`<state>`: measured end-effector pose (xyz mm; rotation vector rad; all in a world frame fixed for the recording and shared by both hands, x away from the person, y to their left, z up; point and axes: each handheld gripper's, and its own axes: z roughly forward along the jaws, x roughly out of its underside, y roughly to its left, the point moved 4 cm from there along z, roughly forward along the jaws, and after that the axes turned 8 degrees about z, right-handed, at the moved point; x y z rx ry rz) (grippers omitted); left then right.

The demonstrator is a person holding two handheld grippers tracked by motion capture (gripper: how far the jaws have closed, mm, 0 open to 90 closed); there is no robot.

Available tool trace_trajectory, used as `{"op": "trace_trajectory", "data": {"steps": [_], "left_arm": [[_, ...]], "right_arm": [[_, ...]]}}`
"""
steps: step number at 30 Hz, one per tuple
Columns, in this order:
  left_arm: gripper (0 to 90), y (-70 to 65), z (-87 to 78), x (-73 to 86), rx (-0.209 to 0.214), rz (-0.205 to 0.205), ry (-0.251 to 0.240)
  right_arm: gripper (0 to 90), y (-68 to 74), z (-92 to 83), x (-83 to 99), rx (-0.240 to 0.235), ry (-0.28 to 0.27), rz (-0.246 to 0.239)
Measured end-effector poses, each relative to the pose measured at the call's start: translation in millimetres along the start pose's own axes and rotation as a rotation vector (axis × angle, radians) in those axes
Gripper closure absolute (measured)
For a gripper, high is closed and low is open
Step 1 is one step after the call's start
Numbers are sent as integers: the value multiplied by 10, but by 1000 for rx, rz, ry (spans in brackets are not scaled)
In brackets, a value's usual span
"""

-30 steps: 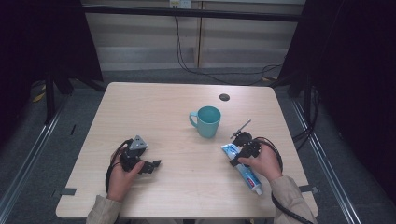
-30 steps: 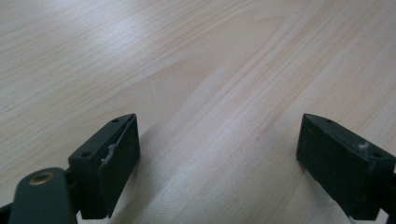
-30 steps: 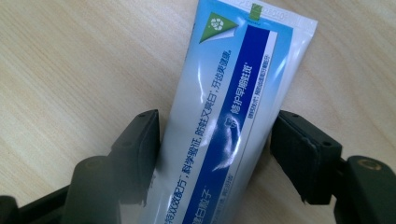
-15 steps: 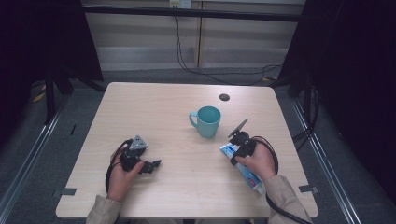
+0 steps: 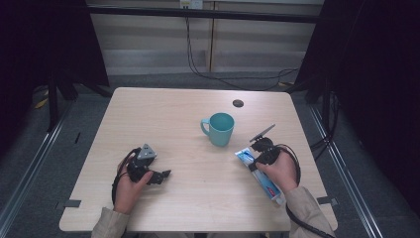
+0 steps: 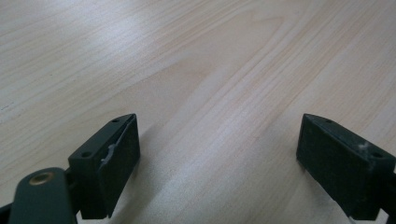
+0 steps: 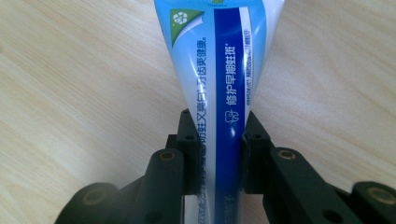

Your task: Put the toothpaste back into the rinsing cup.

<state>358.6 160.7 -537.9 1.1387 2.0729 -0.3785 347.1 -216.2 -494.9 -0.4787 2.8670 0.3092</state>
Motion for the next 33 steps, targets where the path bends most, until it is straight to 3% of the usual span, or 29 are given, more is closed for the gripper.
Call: {"op": "trace_trajectory", "data": {"steps": [17, 23, 25, 33], "left_arm": [[133, 0, 0, 0, 0, 0, 0], [133, 0, 0, 0, 1, 0, 0], [132, 0, 0, 0, 1, 1, 0], [132, 0, 0, 0, 0, 1, 0]], "right_arm": [[743, 43, -295, -95, -87, -141, -1], [742, 43, -387, -138, -112, -225, 3], [742, 30, -443, -157, -123, -275, 6], [741, 16, -544, -189, -142, -368, 5]]}}
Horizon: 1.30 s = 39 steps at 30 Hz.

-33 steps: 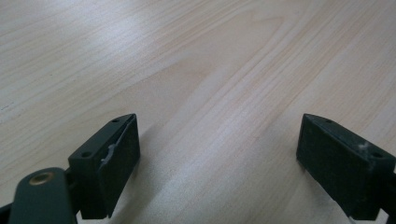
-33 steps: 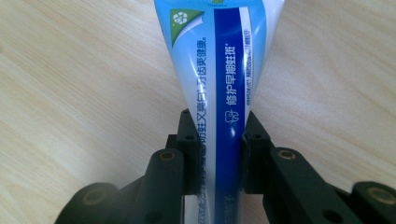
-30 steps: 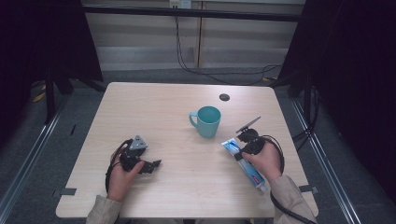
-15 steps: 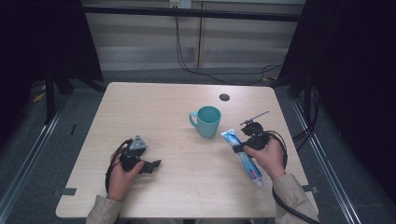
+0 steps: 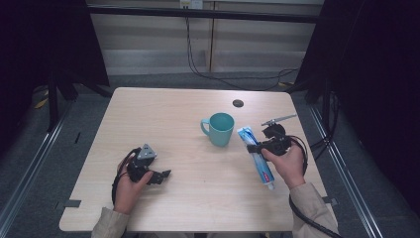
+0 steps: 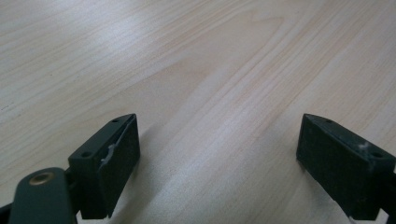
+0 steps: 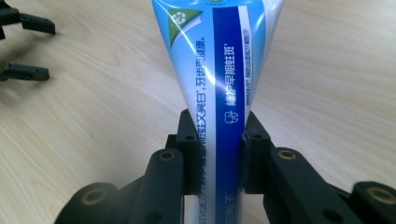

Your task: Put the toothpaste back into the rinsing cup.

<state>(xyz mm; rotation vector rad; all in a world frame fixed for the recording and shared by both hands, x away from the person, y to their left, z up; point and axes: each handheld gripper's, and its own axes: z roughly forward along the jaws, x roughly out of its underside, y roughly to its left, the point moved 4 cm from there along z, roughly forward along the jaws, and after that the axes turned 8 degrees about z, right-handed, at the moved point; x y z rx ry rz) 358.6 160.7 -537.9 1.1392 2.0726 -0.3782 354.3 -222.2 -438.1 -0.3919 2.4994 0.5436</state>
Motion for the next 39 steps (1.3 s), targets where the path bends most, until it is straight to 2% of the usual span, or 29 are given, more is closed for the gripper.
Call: {"op": "trace_trajectory", "data": {"steps": [4, 7, 10, 14, 23, 26, 28, 31, 39], "left_arm": [[133, -1, 1, -1, 0, -2, -1], [133, -1, 1, 0, 0, -1, -1], [132, -1, 1, 0, 0, -1, -1], [133, -1, 1, -1, 0, -1, -1], [132, -1, 0, 0, 1, -1, 0], [132, -1, 0, 0, 1, 0, 0], [132, 0, 0, 0, 0, 0, 1], [132, -1, 0, 0, 1, 0, 0], [132, 0, 0, 0, 0, 0, 1]], "right_arm": [[740, 26, -34, -30, -24, -33, -8], [740, 54, -57, -60, -15, -59, -23], [740, 73, -68, -83, -33, -77, -24], [740, 99, -81, -114, -32, -108, -40], [740, 121, -121, -166, -48, -164, -45], [740, 131, -150, -196, -60, -207, -39], [740, 134, -156, -204, -62, -216, -40], [740, 149, -196, -246, -63, -270, -42], [740, 188, -223, -299, -79, -302, -46]]}}
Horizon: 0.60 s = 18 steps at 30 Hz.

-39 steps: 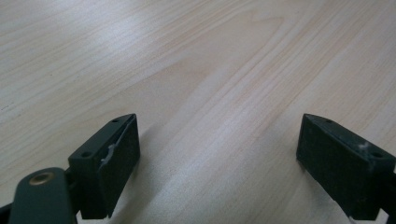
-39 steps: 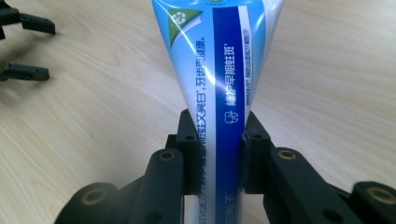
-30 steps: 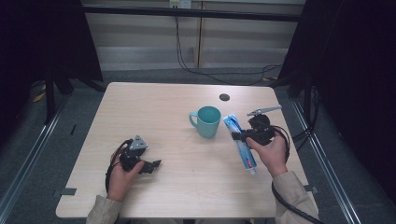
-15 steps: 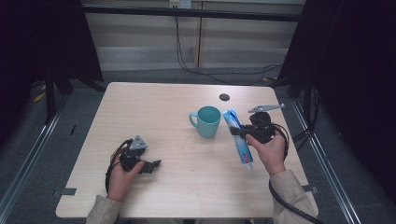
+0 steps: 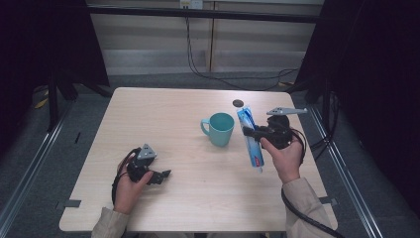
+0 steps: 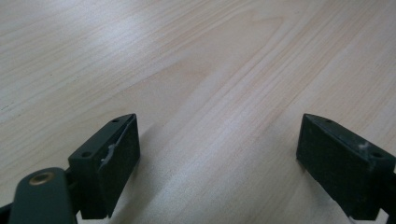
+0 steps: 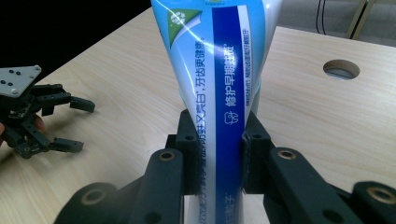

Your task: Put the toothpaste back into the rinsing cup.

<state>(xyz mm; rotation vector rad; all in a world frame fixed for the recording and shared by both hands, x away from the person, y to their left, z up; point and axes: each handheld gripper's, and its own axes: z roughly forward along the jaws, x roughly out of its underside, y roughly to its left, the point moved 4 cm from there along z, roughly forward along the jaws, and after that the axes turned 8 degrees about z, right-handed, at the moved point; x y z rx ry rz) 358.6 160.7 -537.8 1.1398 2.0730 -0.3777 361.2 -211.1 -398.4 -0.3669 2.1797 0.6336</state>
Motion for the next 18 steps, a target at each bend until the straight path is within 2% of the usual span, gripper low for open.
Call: {"op": "trace_trajectory", "data": {"steps": [7, 18], "left_arm": [[132, -1, 1, 0, 1, -1, -1], [132, -1, 0, 0, 0, -1, -1]], "right_arm": [[740, 9, 9, -36, 10, -41, -6], [740, 49, 14, -124, -5, -90, -3]]}}
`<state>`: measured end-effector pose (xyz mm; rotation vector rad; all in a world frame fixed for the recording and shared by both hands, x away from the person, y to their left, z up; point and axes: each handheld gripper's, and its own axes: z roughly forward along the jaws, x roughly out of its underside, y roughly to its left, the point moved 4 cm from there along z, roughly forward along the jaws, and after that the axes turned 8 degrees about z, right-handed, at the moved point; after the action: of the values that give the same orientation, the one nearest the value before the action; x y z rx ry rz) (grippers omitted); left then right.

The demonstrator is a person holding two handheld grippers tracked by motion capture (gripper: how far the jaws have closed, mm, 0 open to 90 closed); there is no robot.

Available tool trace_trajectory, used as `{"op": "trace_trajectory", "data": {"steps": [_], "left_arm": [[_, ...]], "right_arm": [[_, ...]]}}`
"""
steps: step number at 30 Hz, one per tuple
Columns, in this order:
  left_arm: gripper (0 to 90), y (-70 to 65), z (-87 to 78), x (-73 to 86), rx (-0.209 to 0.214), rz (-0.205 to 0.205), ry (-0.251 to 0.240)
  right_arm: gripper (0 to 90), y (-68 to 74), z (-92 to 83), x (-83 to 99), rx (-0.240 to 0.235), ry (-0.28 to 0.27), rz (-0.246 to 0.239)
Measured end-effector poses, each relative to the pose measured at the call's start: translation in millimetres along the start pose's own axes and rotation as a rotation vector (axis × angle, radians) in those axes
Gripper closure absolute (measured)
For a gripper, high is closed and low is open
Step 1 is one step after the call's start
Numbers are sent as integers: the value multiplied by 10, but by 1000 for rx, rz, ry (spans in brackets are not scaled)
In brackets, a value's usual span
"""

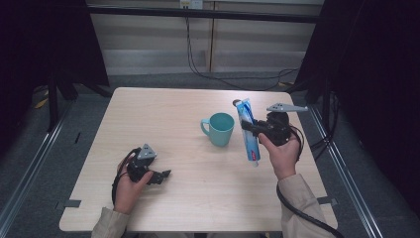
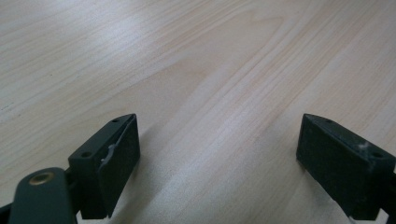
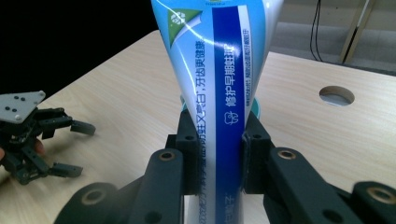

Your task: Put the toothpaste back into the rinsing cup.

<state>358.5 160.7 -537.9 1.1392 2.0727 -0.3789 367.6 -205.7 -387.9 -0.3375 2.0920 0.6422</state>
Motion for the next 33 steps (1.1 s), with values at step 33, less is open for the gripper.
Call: {"op": "trace_trajectory", "data": {"steps": [33], "left_arm": [[132, -1, 1, 0, 0, -1, -1]], "right_arm": [[741, 68, 58, -225, -45, -81, 7]]}}
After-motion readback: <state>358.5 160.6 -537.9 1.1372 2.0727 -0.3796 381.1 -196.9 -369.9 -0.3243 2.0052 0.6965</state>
